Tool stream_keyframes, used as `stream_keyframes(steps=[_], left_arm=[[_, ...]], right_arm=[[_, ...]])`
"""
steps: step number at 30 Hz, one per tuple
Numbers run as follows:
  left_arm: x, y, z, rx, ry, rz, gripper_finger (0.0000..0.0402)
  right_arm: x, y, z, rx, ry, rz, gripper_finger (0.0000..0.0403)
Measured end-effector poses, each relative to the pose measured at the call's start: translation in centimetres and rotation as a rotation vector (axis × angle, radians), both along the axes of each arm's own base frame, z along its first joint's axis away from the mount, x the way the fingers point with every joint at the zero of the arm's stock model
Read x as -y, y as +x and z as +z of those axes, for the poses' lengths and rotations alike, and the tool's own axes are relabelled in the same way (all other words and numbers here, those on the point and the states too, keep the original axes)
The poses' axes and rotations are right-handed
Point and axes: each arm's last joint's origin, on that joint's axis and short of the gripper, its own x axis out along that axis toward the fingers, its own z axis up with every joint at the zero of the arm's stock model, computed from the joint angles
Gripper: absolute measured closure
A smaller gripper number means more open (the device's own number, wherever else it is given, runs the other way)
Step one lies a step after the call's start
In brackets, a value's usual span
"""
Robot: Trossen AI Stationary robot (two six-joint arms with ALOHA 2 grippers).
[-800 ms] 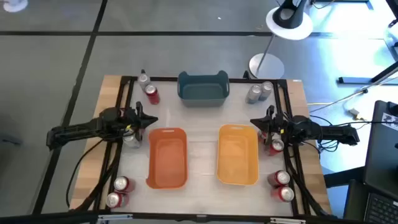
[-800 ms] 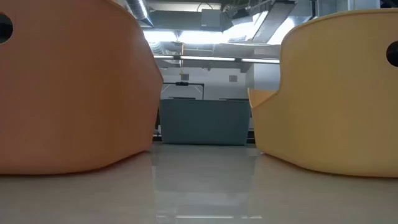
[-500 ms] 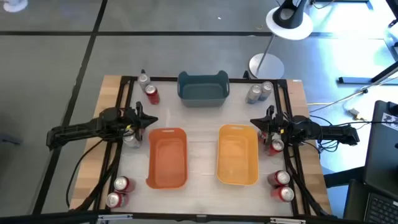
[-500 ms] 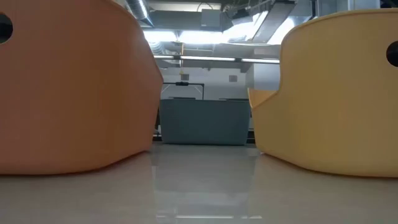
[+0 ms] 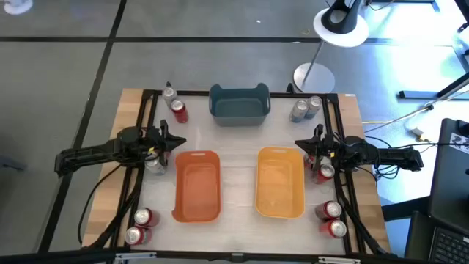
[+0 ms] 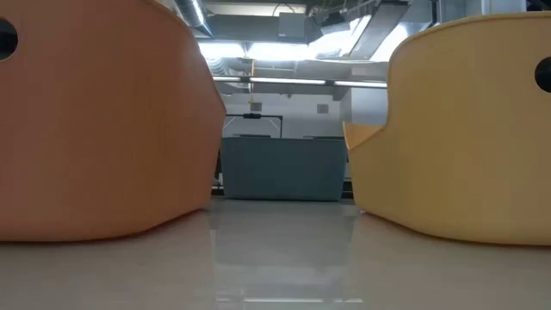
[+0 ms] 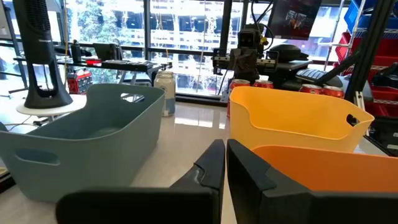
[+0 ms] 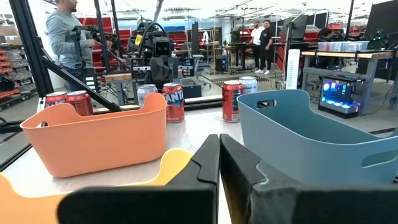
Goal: Sort soda cans
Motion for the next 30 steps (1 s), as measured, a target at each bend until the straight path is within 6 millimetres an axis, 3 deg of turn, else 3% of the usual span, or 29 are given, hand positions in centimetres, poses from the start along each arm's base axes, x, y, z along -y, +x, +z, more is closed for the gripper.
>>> stream_keyframes(steps=[14, 22, 25, 30], left_arm=[[0.0, 0.0, 0.0, 0.0, 0.0, 0.0, 0.0391], [0.0, 0.0, 0.0, 0.003, 0.001, 0.0, 0.0391], [0.0, 0.0, 0.2, 0.023, 0.005, -0.001, 0.0391], [0.0, 0.0, 0.9, 0.092, 0.029, -0.001, 0.0391]], right_arm=[[0.1, 0.0, 0.1, 0.004, -0.035, -0.036, 0.0391], [0.2, -0.1, 0.5, 0.088, 0.147, -0.046, 0.0391], [0.4, -0.2, 0.6, 0.098, 0.154, -0.123, 0.0391], [1.1, -0.6, 0.9, 0.136, 0.181, -0.409, 0.0391]])
